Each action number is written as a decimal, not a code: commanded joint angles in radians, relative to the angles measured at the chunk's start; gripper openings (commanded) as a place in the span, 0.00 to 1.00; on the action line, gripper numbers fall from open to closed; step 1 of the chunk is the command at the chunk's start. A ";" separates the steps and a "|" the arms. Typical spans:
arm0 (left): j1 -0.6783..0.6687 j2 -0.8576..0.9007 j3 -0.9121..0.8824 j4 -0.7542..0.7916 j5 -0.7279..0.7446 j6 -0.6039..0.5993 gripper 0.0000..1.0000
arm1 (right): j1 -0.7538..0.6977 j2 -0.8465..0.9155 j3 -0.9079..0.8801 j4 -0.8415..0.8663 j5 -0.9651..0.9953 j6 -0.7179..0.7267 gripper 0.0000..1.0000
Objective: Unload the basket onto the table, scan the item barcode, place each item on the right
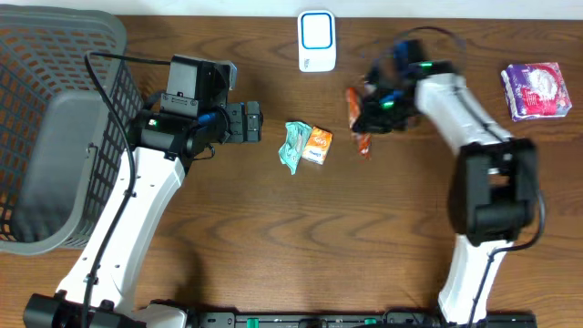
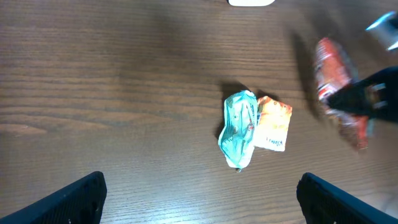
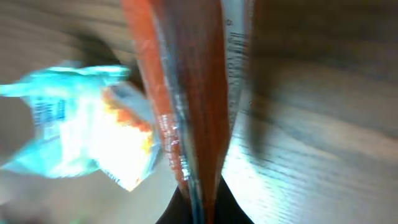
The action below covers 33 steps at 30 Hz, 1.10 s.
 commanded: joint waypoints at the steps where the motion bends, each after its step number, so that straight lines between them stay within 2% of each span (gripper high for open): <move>1: 0.003 0.000 0.005 -0.001 -0.006 0.006 0.98 | -0.132 -0.001 -0.108 0.018 -0.482 -0.162 0.01; 4: 0.003 0.000 0.005 -0.001 -0.006 0.006 0.98 | -0.211 0.000 -0.238 0.104 -0.578 -0.160 0.01; 6: 0.003 0.000 0.005 -0.001 -0.006 0.006 0.98 | -0.276 0.000 -0.351 0.196 -0.575 -0.094 0.03; 8: 0.003 0.000 0.005 -0.001 -0.006 0.006 0.98 | -0.317 0.000 -0.396 0.235 -0.527 -0.038 0.09; 9: 0.003 0.000 0.005 -0.001 -0.006 0.006 0.98 | -0.352 0.000 -0.406 0.233 -0.473 -0.009 0.19; 11: 0.003 0.000 0.005 -0.001 -0.006 0.006 0.98 | -0.395 -0.003 -0.396 0.209 -0.428 -0.002 0.31; 13: 0.003 0.000 0.005 -0.001 -0.006 0.006 0.98 | -0.433 -0.008 -0.348 0.132 -0.399 -0.003 0.41; 15: 0.003 0.000 0.005 -0.001 -0.006 0.006 0.98 | -0.449 -0.015 -0.269 0.023 -0.336 -0.006 0.43; 19: 0.003 0.000 0.005 -0.001 -0.006 0.006 0.98 | -0.414 -0.055 -0.101 -0.163 -0.135 -0.042 0.43; 24: 0.003 0.000 0.005 -0.001 -0.006 0.006 0.98 | -0.285 -0.108 0.014 -0.243 0.072 -0.059 0.40; 29: 0.003 0.000 0.005 -0.001 -0.006 0.006 0.98 | -0.103 -0.140 0.031 -0.233 0.200 -0.056 0.31; 31: 0.003 0.000 0.005 -0.001 -0.006 0.006 0.98 | -0.043 -0.133 0.021 -0.225 0.281 -0.041 0.25; 33: 0.003 0.000 0.005 -0.001 -0.006 0.006 0.98 | -0.006 -0.128 -0.003 -0.200 0.372 0.014 0.15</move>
